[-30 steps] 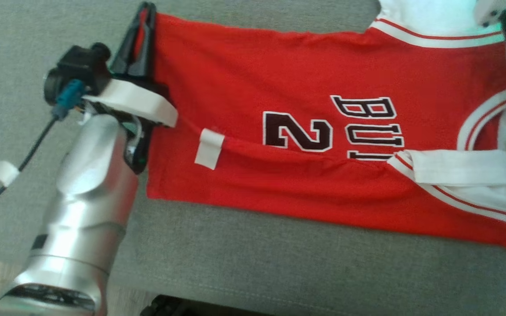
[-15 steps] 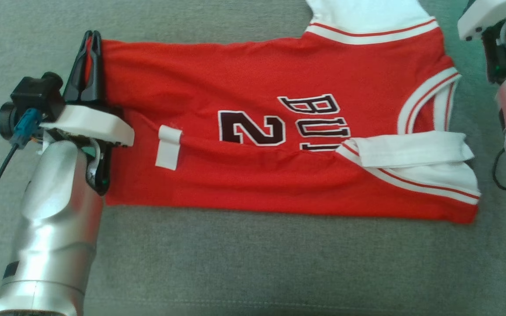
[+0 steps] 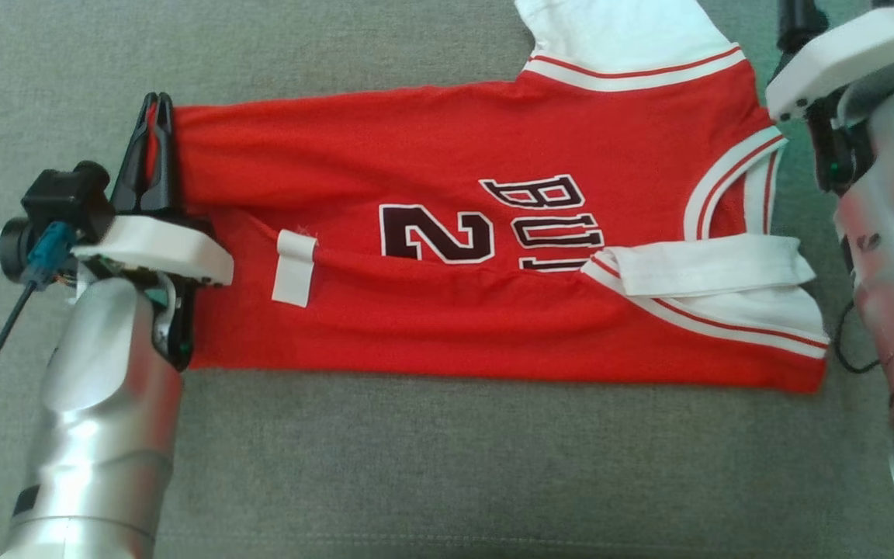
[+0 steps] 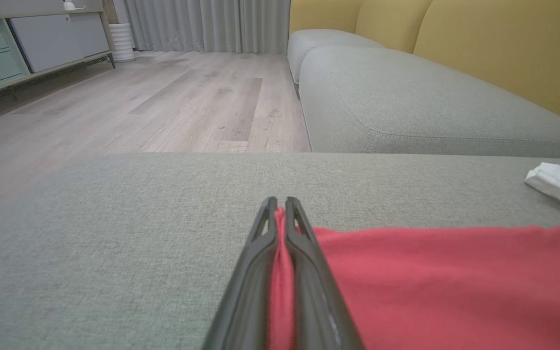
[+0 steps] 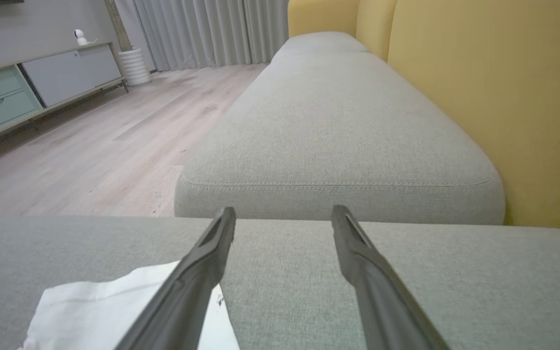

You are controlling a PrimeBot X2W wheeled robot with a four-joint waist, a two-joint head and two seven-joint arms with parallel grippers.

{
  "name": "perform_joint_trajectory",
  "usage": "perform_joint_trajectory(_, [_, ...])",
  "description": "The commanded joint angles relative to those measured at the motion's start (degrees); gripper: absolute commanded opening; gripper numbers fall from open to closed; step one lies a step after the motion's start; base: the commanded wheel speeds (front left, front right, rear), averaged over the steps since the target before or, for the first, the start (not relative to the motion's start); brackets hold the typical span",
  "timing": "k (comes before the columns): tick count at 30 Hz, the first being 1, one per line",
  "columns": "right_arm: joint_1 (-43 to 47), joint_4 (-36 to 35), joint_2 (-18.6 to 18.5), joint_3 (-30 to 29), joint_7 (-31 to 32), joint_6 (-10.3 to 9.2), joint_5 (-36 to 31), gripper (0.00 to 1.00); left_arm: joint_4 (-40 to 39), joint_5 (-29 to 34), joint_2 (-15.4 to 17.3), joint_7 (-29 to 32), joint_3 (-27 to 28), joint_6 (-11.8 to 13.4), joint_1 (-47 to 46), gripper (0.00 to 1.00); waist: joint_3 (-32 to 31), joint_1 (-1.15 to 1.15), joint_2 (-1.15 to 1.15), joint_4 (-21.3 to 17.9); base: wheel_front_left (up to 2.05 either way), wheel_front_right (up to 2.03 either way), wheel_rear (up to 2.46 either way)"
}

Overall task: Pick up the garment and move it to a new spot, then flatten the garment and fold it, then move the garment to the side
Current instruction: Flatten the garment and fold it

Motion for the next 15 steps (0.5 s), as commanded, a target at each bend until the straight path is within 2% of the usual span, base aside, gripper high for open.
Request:
perform_joint_trajectory(1, [-1.5, -1.0, 0.6, 1.8, -0.1, -0.04, 0.8, 1.0, -1.4, 0.8, 1.5, -0.5, 1.8, -0.2, -0.9, 0.0, 0.5, 0.01, 0.0, 0.6, 0.0, 0.0, 0.0])
perform_joint_trajectory(4, [-2.6, -0.1, 0.5, 3.4, 1.5, -0.04, 1.4, 1.0, -1.5, 1.1, 0.8, -0.5, 1.6, -0.3, -1.3, 0.0, 1.1, 0.01, 0.0, 1.4, 0.0, 0.0, 0.0])
perform_joint_trajectory(15, [-10.2, 7.5, -1.6, 10.0, 16.6, -0.04, 2.9, 1.0, -2.1, 1.0, -3.9, -0.5, -2.6, -0.8, -4.9, 0.0, 5.0, 0.01, 0.0, 9.2, 0.0, 0.0, 0.0])
